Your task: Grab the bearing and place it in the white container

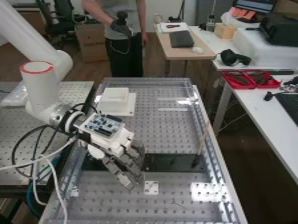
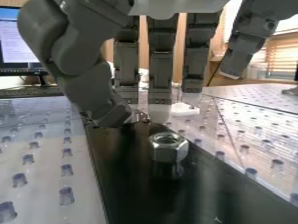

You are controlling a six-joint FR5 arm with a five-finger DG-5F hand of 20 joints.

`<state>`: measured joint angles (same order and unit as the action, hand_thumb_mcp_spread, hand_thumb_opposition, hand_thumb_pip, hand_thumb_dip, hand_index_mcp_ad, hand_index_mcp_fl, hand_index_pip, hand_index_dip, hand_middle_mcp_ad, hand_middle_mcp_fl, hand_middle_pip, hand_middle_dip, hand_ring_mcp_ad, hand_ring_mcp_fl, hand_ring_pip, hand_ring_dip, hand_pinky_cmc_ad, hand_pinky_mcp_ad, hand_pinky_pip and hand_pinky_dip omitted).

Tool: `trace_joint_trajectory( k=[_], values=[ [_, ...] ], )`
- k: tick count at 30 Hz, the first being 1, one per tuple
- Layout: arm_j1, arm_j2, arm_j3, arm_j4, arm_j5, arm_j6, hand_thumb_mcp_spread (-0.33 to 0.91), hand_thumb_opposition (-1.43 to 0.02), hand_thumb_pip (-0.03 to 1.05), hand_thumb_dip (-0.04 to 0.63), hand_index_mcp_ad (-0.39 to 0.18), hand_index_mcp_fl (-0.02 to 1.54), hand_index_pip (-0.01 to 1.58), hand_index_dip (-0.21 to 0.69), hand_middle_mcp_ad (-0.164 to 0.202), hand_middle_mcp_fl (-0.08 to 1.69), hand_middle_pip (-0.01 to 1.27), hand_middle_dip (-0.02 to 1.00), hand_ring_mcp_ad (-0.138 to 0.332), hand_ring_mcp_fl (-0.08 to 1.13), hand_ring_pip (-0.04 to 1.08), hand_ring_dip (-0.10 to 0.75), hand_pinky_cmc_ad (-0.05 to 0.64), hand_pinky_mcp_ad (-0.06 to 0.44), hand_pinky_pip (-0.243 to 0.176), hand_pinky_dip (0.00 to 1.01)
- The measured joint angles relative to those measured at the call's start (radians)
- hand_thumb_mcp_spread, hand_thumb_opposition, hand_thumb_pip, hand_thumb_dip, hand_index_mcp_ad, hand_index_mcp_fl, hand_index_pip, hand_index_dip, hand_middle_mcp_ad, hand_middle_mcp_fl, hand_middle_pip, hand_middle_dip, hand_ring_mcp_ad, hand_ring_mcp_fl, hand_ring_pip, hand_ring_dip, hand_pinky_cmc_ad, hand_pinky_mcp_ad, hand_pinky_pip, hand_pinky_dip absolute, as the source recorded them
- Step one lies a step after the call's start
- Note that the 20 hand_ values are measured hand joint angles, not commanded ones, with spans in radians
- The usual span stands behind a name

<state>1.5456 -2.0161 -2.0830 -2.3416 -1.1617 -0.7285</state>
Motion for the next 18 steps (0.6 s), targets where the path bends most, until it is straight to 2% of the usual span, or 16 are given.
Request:
trace_joint_trajectory(
  k=[18],
  values=[
    [0.016,0.004,-0.006,-0.004,0.013,0.005,0.45,-0.82,0.84,0.346,-0.087,0.08,1.4,0.04,0.061,0.2,1.05,0.69,0.113,0.07,0.66,0.389,0.347,0.295,-0.105,0.38]
  ],
)
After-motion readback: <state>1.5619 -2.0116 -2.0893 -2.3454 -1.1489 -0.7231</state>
